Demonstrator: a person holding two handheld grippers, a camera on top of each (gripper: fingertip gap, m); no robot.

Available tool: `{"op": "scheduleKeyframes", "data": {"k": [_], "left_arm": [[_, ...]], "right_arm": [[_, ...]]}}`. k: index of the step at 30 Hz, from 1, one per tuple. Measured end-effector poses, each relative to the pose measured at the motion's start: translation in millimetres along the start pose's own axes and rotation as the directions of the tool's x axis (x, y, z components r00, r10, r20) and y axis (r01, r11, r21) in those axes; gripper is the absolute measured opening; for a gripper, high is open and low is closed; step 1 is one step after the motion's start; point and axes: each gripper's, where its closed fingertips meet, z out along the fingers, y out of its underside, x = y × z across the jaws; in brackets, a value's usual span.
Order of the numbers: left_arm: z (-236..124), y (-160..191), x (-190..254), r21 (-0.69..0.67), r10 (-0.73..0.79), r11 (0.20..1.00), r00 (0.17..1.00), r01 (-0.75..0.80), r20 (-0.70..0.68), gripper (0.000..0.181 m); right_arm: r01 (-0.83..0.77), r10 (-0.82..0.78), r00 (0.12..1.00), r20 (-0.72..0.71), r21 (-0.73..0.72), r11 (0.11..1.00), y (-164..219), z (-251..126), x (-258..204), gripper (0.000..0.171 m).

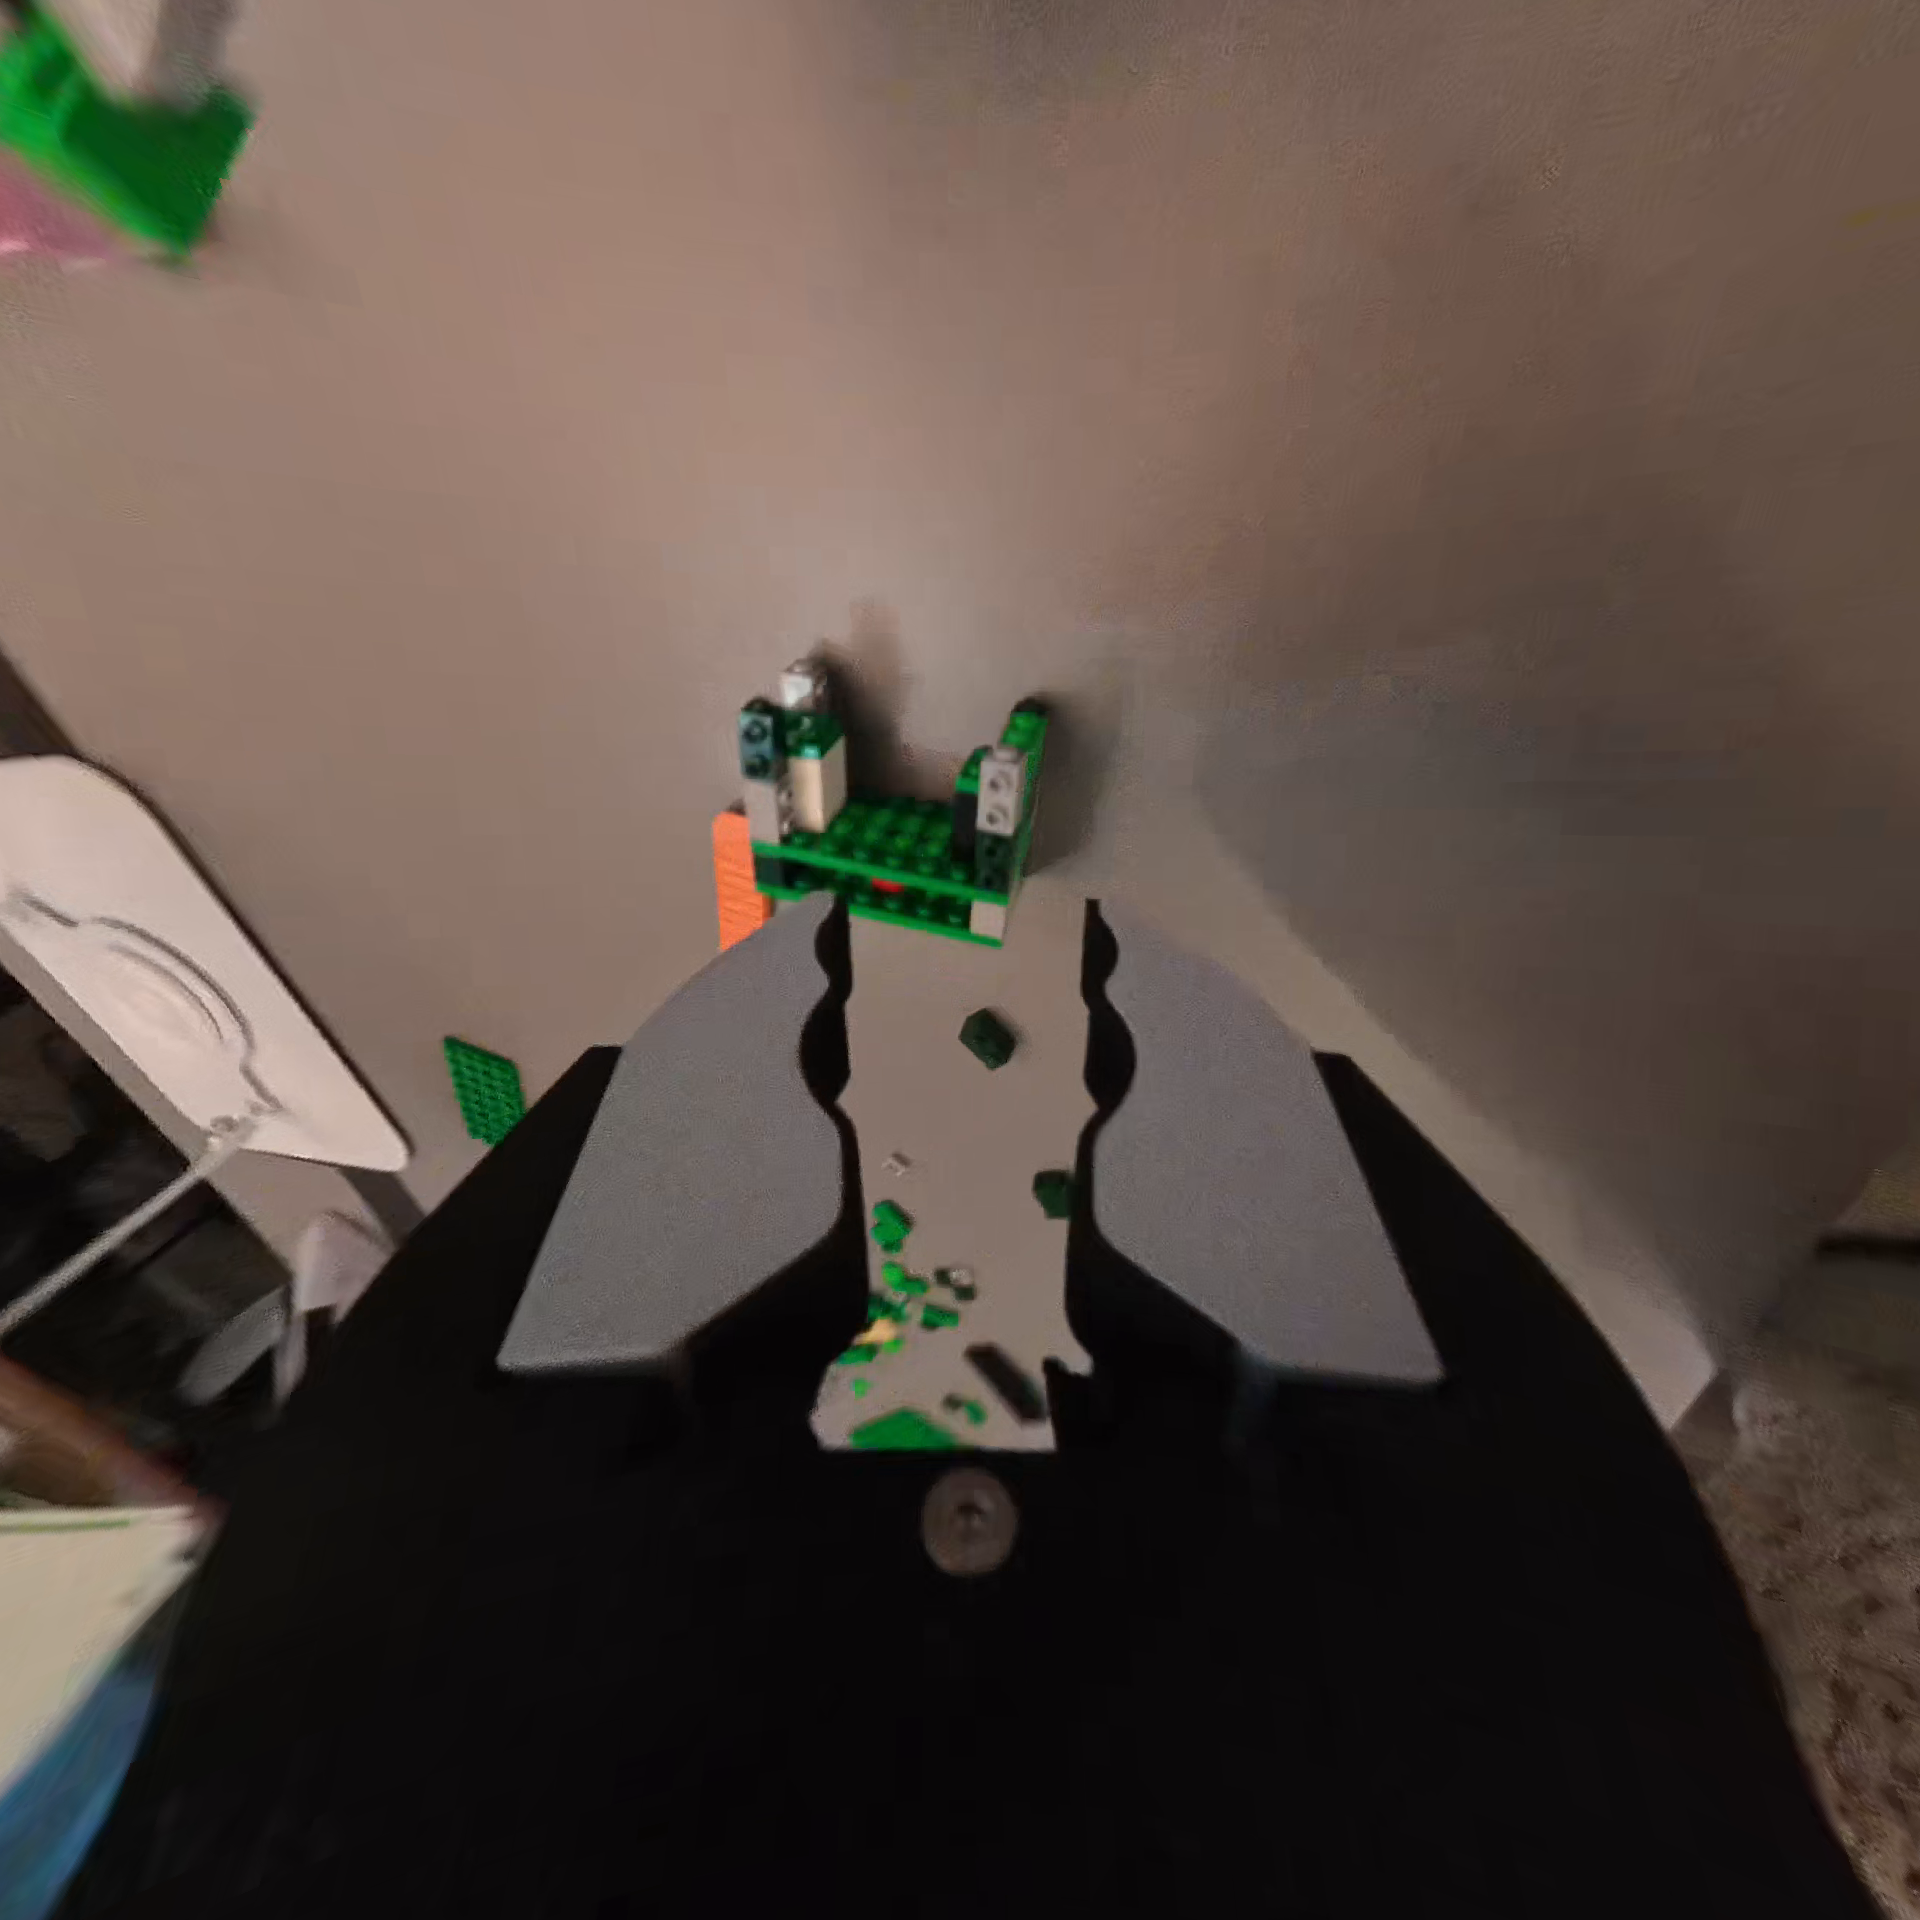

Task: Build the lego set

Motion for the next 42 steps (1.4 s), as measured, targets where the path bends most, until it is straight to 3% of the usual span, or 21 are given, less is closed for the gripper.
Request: {"op": "scheduleKeyframes", "data": {"k": [3, 5, 7, 11, 14, 17, 20, 22, 26, 30, 34, 39, 42], "left_arm": [[-24.2, 5.5, -4.8, 0.305, -0.169, 0.944, 0.977, 0.122, 0.133, 0.03], [-43.0, -0.2, -10.5, 0.559, -0.335, 0.814, 0.914, 0.159, 0.227, 0.022], [-56.7, -5.7, -7.7, 0.75, -0.508, 0.631, 0.837, 0.201, 0.202, 0.014], [-64.7, -20.5, 10.2, 0.916, -0.627, 0.355, 0.775, 0.188, 0.084, 0.023], [-72.4, -26.9, 13.8, 0.962, -0.674, 0.216, 0.739, 0.166, 0.024, 0.027], [-76.2, -26.0, 10.7, 0.972, -0.715, 0.217, 0.693, 0.089, 0.096, 0.038], [-83.4, -21.9, 8.5, 0.917, -0.729, 0.383, 0.573, -0.111, 0.374, 0.038], [-84.6, -24.5, 9.8, 0.872, -0.709, 0.453, 0.519, -0.184, 0.477, 0.037], [-86.1, -26.4, 11.8, 0.827, -0.694, 0.499, 0.453, -0.257, 0.56, 0.025], [-72.5, -26.5, 8.6, 0.824, -0.678, 0.526, 0.482, -0.21, 0.555, 0.031], [-63.2, -32.2, 11.4, 0.892, -0.687, 0.432, 0.594, -0.129, 0.419, 0.021], [-66.2, -37.3, 22.0, 0.989, -0.654, 0.14, 0.754, 0.049, 0.055, 0.015], [-65.5, -37.6, 26.1, 0.99, -0.613, 0.095, 0.789, 0.103, -0.023, 0.01]], "right_arm": [[-0.025, 0.024, 1.0, 0.014, 0.081, 0.996, -16.0, -1.2, -4.2, 0.007], [-0.068, 0.056, 0.994, 0.091, 0.138, 0.988, -28.9, 2.5, -19.8, 0.007], [-0.093, 0.06, 0.981, 0.185, 0.175, 0.98, -39.9, 7.9, -42.3, 0.007], [-0.092, 0.027, 0.941, 0.337, 0.179, 0.98, -43.2, 19.9, -86.3, 0.008], [-0.086, 0.023, 0.916, 0.4, 0.141, 0.986, -35.3, 26.9, -104.2, 0.008], [-0.091, 0.036, 0.901, 0.432, 0.109, 0.99, -29.0, 31.4, -113.3, 0.008], [-0.168, 0.099, 0.885, 0.455, 0.114, 0.979, -33.2, 34.9, -117.4, 0.008], [-0.209, 0.132, 0.877, 0.463, 0.119, 0.971, -35.4, 37.3, -119.2, 0.008], [-0.268, 0.178, 0.864, 0.472, 0.131, 0.954, -39.3, 40.2, -119.2, 0.006], [-0.231, 0.151, 0.874, 0.462, 0.122, 0.965, -36.6, 41.3, -121.2, 0.006], [-0.192, 0.126, 0.884, 0.449, 0.104, 0.976, -32.3, 42.4, -122.7, 0.006], [-0.156, 0.102, 0.871, 0.481, 0.073, 0.985, -25.3, 39.3, -126.5, 0.006], [-0.149, 0.1, 0.861, 0.499, 0.061, 0.987, -23.3, 37.7, -129.4, 0.007]]}}
